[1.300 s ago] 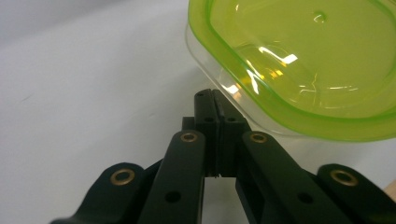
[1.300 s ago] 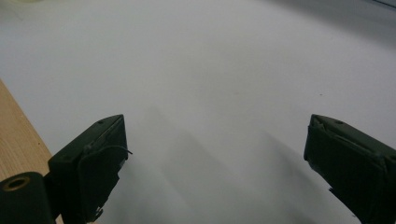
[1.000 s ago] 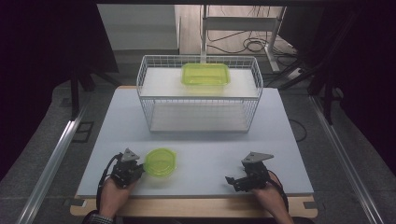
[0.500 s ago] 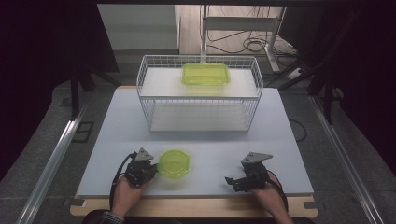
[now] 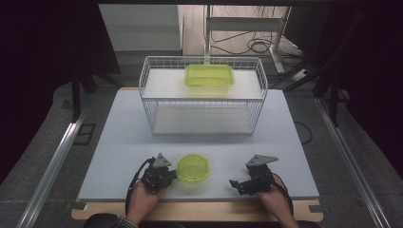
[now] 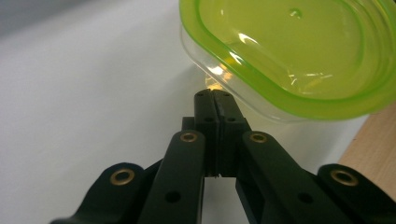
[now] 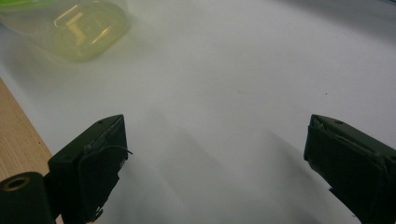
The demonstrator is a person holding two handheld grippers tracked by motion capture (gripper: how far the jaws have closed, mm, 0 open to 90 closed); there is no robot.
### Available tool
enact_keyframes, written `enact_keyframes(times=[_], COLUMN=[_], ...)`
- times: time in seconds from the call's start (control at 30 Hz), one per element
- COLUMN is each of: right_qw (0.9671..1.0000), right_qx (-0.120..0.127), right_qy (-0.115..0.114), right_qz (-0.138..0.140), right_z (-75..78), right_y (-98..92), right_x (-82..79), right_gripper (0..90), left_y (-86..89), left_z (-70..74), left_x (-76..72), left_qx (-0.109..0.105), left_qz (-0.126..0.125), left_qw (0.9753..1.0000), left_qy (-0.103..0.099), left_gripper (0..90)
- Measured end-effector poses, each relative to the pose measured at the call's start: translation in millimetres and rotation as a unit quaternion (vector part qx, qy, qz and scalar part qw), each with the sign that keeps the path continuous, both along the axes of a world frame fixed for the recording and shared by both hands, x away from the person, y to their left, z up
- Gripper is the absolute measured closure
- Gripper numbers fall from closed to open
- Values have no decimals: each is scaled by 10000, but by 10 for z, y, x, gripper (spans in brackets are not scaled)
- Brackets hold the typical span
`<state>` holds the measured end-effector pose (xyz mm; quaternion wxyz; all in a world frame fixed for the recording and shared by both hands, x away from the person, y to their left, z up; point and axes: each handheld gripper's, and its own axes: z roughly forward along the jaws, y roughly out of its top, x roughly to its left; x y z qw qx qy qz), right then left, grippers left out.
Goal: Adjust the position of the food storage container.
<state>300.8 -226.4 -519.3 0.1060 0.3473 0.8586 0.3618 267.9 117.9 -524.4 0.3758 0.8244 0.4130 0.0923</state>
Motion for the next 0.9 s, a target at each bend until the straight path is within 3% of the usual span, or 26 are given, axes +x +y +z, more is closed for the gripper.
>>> enact_keyframes(times=[0.3,0.5,0.73,0.9], right_qw=[10000,10000,10000,10000], right_qx=[-5,24,85,79], right_qy=[25,8,-27,-28], right_qz=[-3,-9,-24,4], right_z=[-4,4,21,15], right_y=[-7,-19,-36,-27], right_x=[4,6,4,1], right_gripper=[61,61,61,61], left_y=[-166,-130,0,122], left_z=[-26,-4,105,131], left_x=[-9,-33,-144,-207], left_qx=[-95,-94,-37,-14], left_qz=[-208,-160,-18,32], left_qw=[9997,9998,9989,9982], left_qy=[47,-77,-476,-598], left_gripper=[895,856,536,333])
